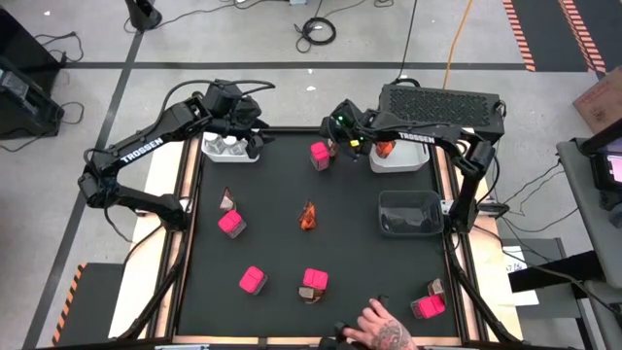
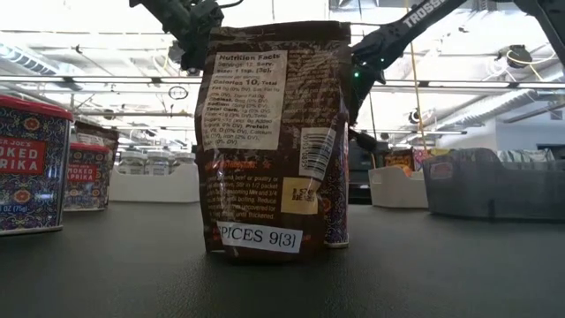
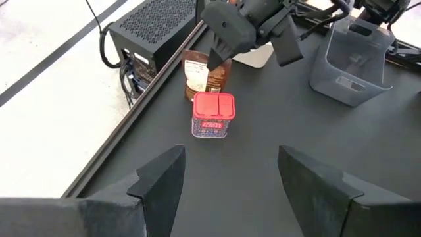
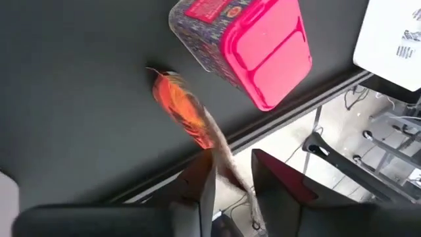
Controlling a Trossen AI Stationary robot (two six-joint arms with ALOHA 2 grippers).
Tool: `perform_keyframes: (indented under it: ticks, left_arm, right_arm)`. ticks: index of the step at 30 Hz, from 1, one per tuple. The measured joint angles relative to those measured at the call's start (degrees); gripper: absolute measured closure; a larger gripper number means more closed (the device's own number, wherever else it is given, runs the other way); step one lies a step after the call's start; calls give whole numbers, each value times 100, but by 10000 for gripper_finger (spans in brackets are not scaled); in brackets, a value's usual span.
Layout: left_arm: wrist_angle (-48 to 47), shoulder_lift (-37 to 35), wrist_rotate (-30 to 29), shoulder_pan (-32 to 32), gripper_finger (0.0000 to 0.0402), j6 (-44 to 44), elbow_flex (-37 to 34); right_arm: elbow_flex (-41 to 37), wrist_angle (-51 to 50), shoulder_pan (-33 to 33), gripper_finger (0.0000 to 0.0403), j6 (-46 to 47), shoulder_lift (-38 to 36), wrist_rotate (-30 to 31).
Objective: Sort spices by type
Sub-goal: Put the orange seasoning bag into the right white bin
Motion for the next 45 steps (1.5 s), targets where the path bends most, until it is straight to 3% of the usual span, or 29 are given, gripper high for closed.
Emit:
perform_keyframes:
  ticks: [28, 36, 45]
  left_arm:
    - [-37, 0, 0, 0, 155, -2, 0]
    - [-38, 0, 0, 0, 155, -2, 0]
    - [-35, 0, -2, 0, 155, -4, 0]
  right_arm:
    - [4, 59, 53, 328, 321, 153, -264]
    - [4, 119, 51, 396, 752, 146, 77]
    - [4, 157, 51, 402, 1245, 11, 392]
